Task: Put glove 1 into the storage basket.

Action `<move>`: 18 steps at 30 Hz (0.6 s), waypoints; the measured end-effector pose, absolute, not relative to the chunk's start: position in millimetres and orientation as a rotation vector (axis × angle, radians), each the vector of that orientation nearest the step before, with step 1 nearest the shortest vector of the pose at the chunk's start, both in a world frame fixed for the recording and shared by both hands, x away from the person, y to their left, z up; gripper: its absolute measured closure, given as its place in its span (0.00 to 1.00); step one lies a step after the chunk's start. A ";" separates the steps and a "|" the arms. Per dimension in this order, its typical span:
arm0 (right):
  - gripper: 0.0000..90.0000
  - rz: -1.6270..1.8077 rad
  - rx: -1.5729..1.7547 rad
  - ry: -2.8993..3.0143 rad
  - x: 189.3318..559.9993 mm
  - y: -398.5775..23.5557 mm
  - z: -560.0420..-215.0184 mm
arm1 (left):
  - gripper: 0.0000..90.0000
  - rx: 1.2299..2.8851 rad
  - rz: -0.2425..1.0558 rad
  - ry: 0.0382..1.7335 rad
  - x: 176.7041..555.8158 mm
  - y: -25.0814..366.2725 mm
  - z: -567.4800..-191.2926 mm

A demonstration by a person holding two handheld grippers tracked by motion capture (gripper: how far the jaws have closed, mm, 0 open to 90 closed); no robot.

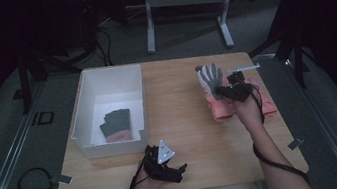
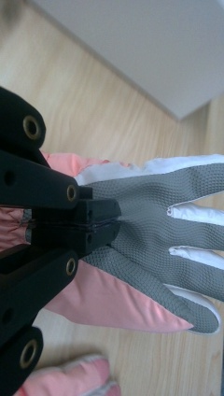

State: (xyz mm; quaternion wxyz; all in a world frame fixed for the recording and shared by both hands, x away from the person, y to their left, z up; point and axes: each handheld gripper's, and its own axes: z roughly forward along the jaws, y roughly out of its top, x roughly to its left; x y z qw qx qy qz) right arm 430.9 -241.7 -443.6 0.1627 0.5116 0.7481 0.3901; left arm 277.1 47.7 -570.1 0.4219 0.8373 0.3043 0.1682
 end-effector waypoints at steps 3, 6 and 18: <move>0.99 1.162 1.483 2.118 408.6 -235.6 -440.2 | 0.02 2.090 0.425 0.749 276.1 47.4 -570.0; 0.99 1.188 1.506 2.107 388.3 -229.1 -442.1 | 0.02 2.090 0.437 0.733 275.4 46.6 -570.3; 0.99 1.091 1.607 2.136 369.6 -204.6 -493.6 | 0.02 2.100 0.438 0.719 274.2 45.1 -570.5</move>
